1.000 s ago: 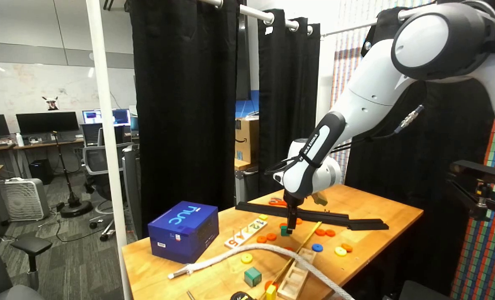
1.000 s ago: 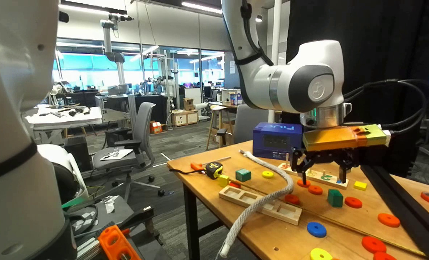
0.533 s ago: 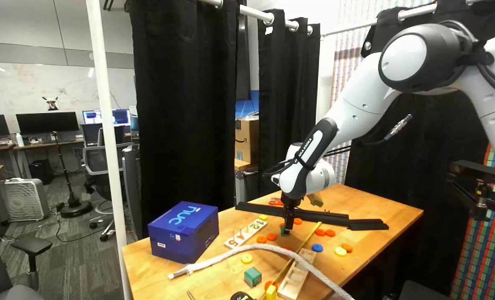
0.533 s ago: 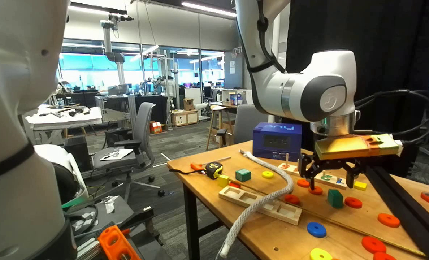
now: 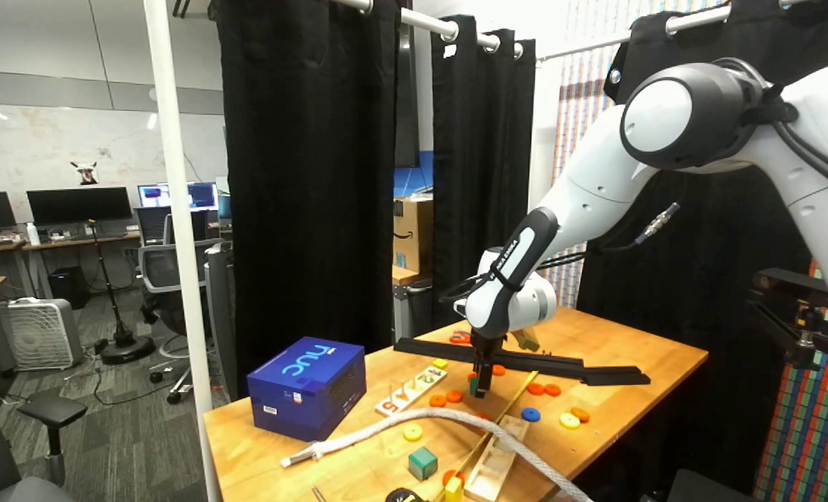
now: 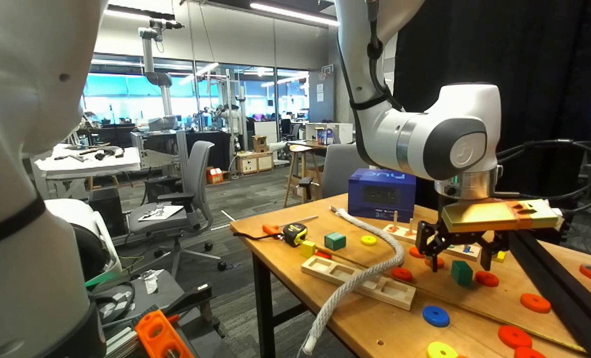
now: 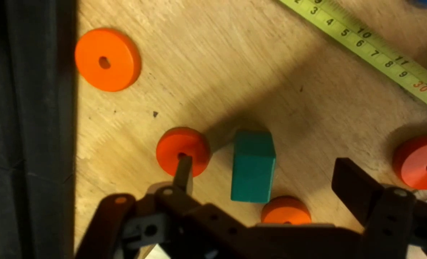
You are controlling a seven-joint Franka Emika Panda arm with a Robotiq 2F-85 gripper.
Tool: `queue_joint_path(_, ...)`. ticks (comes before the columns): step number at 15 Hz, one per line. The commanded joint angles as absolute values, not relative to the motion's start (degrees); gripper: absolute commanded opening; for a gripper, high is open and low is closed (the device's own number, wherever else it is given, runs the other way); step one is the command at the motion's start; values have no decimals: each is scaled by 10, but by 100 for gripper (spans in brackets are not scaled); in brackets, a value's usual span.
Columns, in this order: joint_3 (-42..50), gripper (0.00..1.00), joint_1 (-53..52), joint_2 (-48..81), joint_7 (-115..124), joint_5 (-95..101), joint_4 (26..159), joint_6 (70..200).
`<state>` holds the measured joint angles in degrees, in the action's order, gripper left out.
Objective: Put the green cube on the wooden pallet
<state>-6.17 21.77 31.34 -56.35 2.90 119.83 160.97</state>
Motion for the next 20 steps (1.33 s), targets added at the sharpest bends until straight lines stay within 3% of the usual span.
queue_joint_path(1, -73, 100, 230, 324, -585, 16, 1175, 1595)
queue_joint_path(4, -74, 100, 231, 327, -587, 15, 1171, 1591)
queue_joint_path(7, -76, 65, 233, 330, -590, 13, 1168, 1593)
queue_joint_path(11, -76, 33, 235, 331, -594, 13, 1168, 1594)
queue_joint_path(13, -73, 22, 232, 331, -592, 15, 1167, 1594)
queue_joint_path(15, -75, 18, 233, 328, -593, 13, 1166, 1585)
queue_joint_path(20, -89, 21, 246, 296, -596, -54, 1157, 1442)
